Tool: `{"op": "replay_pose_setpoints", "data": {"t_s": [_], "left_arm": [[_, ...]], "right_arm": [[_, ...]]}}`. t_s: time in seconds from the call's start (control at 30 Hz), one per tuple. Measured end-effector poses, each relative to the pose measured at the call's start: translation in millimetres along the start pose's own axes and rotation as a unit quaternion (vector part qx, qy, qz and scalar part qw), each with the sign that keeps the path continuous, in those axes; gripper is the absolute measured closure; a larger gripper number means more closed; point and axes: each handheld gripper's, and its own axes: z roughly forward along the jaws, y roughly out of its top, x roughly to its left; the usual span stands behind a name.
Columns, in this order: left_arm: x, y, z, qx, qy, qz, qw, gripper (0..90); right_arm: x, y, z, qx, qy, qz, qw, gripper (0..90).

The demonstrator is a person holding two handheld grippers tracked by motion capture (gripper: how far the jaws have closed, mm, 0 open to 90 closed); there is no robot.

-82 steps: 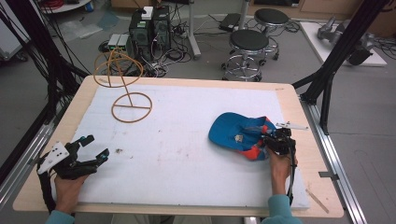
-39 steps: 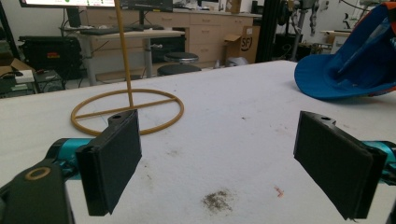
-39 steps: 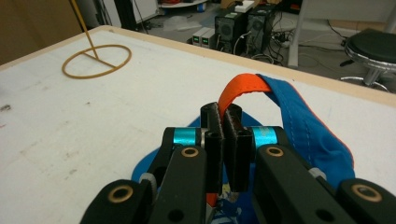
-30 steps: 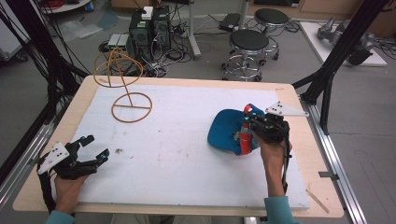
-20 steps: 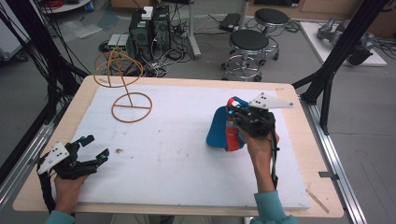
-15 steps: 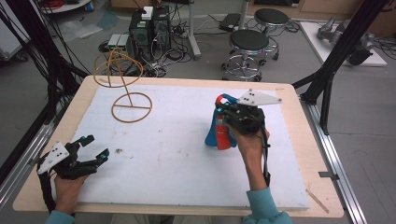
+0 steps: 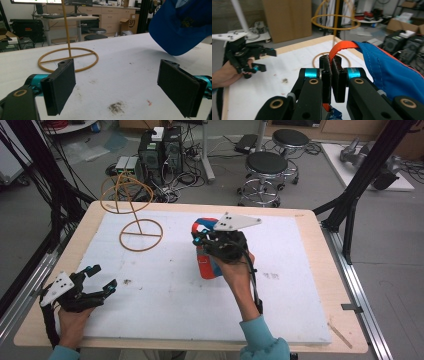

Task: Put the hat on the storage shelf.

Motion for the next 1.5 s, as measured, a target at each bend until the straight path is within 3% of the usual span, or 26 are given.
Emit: {"op": "replay_pose_setpoints", "data": {"t_s": [0.33, 0.47, 0.57, 0.6, 0.63, 0.83, 1.2, 1.37, 1.5], "left_arm": [[0.3, 0.0, 0.1, 0.0, -0.001, -0.001, 1.0, 15.4], [0.3, 0.0, 0.1, 0.0, 0.0, -0.001, 1.0, 15.4], [0.2, 0.0, 0.1, 0.0, -0.001, -0.001, 1.0, 15.4], [0.2, 0.0, 0.1, 0.0, -0.001, -0.001, 1.0, 15.4], [0.2, 0.0, 0.1, 0.0, -0.001, -0.001, 1.0, 15.4], [0.3, 0.0, 0.1, -0.001, 0.0, -0.003, 1.0, 15.4], [0.4, 0.0, 0.1, -0.001, 0.0, -0.004, 1.0, 15.4], [0.4, 0.0, 0.1, -0.001, 0.0, -0.003, 1.0, 15.4], [0.4, 0.0, 0.0, -0.001, 0.0, -0.004, 1.0, 15.4]], "right_arm": [[19.7, 6.0, 35.5, 0.022, 0.044, -0.023, 0.9986, 82.5], [26.2, 6.8, 45.5, 0.032, 0.061, -0.029, 0.9972, 74.6], [31.6, 7.8, 51.7, 0.036, 0.069, -0.035, 0.9963, 64.4], [32.4, 7.8, 53.7, 0.036, 0.082, -0.033, 0.9954, 59.6], [33.3, 7.6, 56.0, 0.035, 0.091, -0.028, 0.9949, 53.7], [39.0, 6.4, 65.5, 0.042, 0.129, -0.004, 0.9907, 37.6], [49.1, 7.2, 67.9, 0.055, 0.071, -0.044, 0.995, 17.2], [52.9, 7.5, 67.3, 0.067, 0.054, -0.064, 0.9943, 13.8], [55.2, 10.3, 63.5, 0.048, 0.052, -0.071, 0.9949, 12.0]]}}
